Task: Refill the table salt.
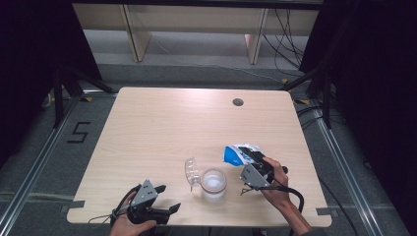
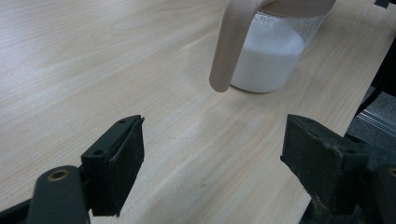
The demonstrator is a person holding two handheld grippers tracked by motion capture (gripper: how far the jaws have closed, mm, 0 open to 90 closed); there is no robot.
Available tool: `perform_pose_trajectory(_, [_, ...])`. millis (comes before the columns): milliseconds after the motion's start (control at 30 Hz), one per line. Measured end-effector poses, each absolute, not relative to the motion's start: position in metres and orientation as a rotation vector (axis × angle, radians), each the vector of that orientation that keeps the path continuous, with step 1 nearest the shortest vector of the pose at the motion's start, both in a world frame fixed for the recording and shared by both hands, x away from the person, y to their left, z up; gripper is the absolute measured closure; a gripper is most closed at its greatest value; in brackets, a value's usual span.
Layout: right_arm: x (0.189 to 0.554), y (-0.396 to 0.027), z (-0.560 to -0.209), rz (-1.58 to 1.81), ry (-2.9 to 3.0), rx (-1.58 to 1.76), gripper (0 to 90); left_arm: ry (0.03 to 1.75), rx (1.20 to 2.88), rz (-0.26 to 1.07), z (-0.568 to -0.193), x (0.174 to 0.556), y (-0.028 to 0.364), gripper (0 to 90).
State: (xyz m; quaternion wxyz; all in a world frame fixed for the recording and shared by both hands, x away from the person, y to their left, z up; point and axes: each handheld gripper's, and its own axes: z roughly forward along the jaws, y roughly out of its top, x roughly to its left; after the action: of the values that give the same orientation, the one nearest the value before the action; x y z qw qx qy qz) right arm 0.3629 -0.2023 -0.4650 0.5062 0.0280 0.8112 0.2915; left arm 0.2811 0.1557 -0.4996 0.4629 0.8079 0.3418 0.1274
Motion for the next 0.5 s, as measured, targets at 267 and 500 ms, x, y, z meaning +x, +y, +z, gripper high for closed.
perform_pose_trajectory(267, [0.372,-0.21,-0.468,0.746,1.994,0.087,81.8,0.848,1.962,0.302,-0.5,0.28,0.154,20.5])
perform_pose_trajectory(500, [0.379,-0.216,-0.469,0.824,2.016,0.201,82.2,0.85,1.953,0.295,-0.5,0.28,0.153,20.5])
